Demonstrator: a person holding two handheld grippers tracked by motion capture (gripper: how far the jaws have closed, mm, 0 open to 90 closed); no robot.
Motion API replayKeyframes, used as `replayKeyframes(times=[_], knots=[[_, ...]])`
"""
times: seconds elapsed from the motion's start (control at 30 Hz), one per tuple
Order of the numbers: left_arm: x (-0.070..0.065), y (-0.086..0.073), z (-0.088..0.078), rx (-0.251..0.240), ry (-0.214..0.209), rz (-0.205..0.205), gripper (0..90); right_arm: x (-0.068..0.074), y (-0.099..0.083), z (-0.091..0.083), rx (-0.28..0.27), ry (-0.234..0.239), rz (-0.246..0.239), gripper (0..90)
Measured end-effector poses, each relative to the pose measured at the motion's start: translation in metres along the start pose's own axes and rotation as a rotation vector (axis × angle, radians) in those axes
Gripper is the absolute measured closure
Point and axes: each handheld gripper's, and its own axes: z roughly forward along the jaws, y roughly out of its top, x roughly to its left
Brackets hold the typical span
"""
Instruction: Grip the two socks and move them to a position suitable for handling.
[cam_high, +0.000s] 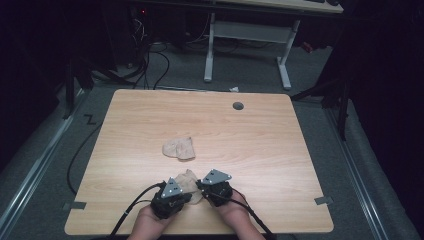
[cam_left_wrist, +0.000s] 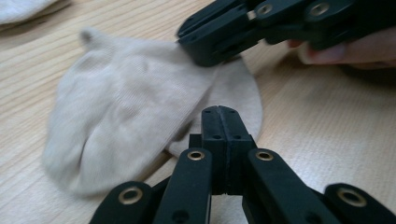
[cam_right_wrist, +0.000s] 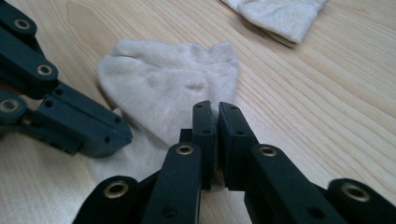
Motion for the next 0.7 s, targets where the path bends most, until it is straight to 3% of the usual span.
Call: replayKeyframes(times=[0.4, 0.63, 0.7], knots=[[0.009, 0.003, 0.003, -0.015, 0.089, -0.007, 90.0, 0.000, -0.024, -0.019, 0.006, -0.023, 0.047, 86.1], [0.011, 0.002, 0.003, -0.025, 0.080, -0.014, 90.0, 0.001, -0.027, -0.023, -0.001, -0.030, 0.059, 81.2], [0.012, 0.002, 0.003, -0.027, 0.071, -0.025, 90.0, 0.001, -0.022, -0.026, -0.029, -0.028, 0.059, 78.2]])
